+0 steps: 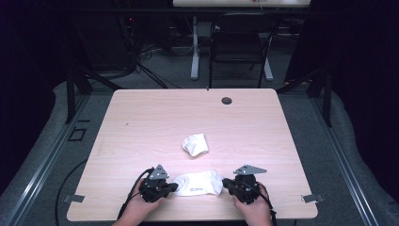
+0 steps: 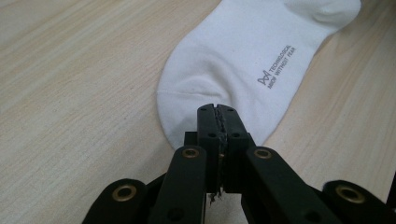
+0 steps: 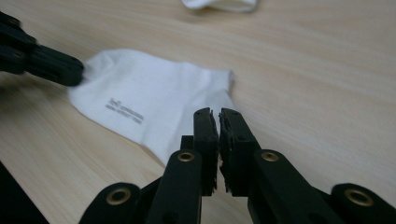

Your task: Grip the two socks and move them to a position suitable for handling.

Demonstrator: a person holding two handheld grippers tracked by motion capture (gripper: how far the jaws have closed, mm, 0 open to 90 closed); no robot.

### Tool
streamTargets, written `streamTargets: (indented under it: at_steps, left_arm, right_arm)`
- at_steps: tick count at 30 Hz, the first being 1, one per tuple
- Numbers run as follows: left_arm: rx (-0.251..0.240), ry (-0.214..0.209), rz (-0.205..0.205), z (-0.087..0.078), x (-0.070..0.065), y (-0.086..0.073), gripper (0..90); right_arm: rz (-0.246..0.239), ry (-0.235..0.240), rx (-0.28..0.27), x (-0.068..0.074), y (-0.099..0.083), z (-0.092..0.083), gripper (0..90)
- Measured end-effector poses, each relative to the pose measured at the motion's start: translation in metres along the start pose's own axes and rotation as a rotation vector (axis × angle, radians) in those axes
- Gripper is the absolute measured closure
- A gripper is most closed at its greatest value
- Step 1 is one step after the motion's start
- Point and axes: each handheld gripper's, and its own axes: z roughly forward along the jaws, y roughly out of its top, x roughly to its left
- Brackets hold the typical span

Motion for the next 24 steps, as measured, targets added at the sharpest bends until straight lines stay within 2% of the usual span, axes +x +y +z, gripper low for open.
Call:
streamTargets:
  at_steps: [4, 5, 7, 8, 9, 10, 12, 13, 14, 15, 20, 24]
  left_arm:
    - [-0.005, -0.001, 0.003, 0.001, 0.000, 0.001, 89.1]
    - [-0.004, -0.001, 0.003, 0.001, 0.000, 0.001, 89.1]
    - [-0.005, 0.000, 0.005, 0.002, 0.001, 0.001, 89.1]
    - [-0.005, 0.000, 0.005, 0.002, 0.001, 0.001, 89.1]
    - [-0.006, -0.001, 0.005, 0.002, 0.001, 0.001, 89.1]
    - [-0.007, -0.002, 0.005, 0.002, 0.001, 0.001, 89.1]
    - [-0.007, -0.004, 0.003, 0.002, 0.001, 0.001, 89.1]
    - [-0.007, -0.004, 0.003, 0.002, 0.001, 0.001, 89.1]
    - [-0.007, -0.005, 0.004, 0.002, 0.002, 0.001, 89.1]
    - [-0.007, -0.005, 0.005, 0.002, 0.002, 0.001, 89.2]
    - [0.001, -0.006, 0.011, 0.000, 0.001, 0.000, 89.2]
    - [0.009, -0.016, 0.009, -0.002, -0.003, -0.002, 89.3]
  right_arm:
    - [-0.054, 0.041, -0.062, 0.011, 0.005, 0.003, 82.6]
    - [-0.097, 0.037, -0.032, 0.016, 0.006, 0.011, 82.7]
    - [-0.107, 0.027, -0.020, 0.018, 0.005, 0.016, 83.0]
    - [-0.132, 0.010, 0.008, 0.018, 0.005, 0.021, 83.9]
    - [-0.130, 0.004, 0.008, 0.017, 0.004, 0.025, 85.0]
    - [-0.126, -0.009, 0.043, 0.013, 0.003, 0.031, 87.1]
    - [-0.124, -0.018, 0.058, 0.011, 0.002, 0.033, 88.4]
    - [-0.107, -0.021, 0.055, 0.008, 0.001, 0.034, 89.1]
    - [-0.106, -0.015, 0.064, 0.005, 0.001, 0.034, 89.5]
    - [-0.081, -0.015, 0.069, 0.003, 0.001, 0.033, 90.0]
    - [-0.059, -0.016, 0.077, 0.001, -0.002, 0.028, 90.0]
    - [-0.071, -0.008, 0.089, 0.001, -0.006, 0.023, 90.0]
